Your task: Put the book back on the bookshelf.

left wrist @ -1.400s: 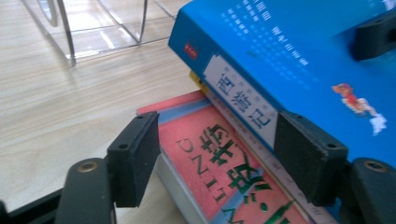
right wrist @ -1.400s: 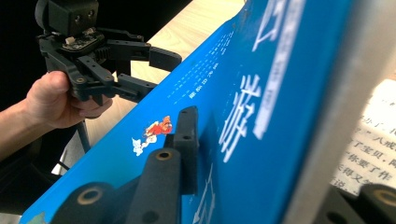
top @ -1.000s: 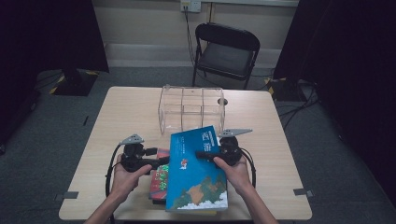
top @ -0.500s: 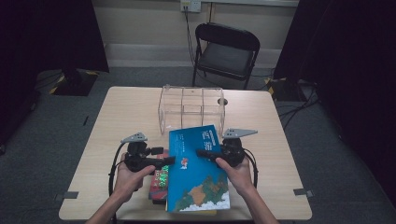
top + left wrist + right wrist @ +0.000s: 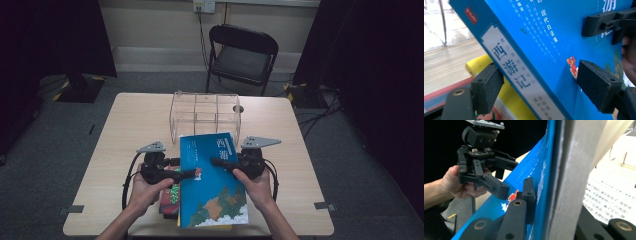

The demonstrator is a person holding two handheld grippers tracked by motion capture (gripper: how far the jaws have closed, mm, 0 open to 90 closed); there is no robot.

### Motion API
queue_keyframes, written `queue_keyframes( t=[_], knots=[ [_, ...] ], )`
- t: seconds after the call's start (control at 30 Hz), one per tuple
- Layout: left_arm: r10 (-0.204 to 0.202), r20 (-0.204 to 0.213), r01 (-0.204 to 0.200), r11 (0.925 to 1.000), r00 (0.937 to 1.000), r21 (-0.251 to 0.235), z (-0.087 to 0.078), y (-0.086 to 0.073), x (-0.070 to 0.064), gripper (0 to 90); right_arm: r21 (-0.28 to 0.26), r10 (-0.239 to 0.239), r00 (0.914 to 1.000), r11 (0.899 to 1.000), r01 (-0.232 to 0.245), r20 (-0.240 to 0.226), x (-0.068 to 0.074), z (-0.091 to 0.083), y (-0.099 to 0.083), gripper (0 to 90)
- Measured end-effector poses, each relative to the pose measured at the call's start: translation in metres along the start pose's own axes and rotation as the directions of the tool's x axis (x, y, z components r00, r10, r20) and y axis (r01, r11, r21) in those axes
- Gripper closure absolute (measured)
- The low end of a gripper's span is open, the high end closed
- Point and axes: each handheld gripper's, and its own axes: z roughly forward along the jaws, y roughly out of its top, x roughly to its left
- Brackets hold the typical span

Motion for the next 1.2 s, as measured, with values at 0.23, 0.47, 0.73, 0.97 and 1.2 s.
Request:
queue_keyframes(
  t=[0.23,0.47,0.73,0.97,1.2],
  knots=[
    [-0.026,0.062,0.025,0.9994,0.9977,0.024,0.015,0.004,0.001,16.8,-0.005,-0.009,0.9999,1.0,0.009,0.009,0.003,-0.001,0.004,79.0],
    [-0.071,0.133,0.068,0.9974,0.9885,0.023,0.019,0.011,0.004,28.2,-0.015,-0.027,0.9994,1.0,0.027,0.022,0.006,-0.003,0.01,79.5],
    [-0.084,0.15,0.082,0.9964,0.9851,0.02,0.013,0.011,0.006,35.3,0.04,-0.051,0.9973,0.998,0.048,0.054,0.012,-0.001,0.019,79.7],
    [-0.072,0.141,0.073,0.9973,0.9873,0.001,0.01,0.015,0.002,38.8,0.069,-0.037,0.9975,0.997,0.033,0.061,0.011,-0.003,0.026,80.5],
    [-0.005,0.114,0.009,0.9992,0.9934,-0.04,0.001,0.027,-0.005,42.2,0.034,-0.063,0.9956,0.998,0.06,0.069,0.016,-0.007,0.035,81.0]
  ],
)
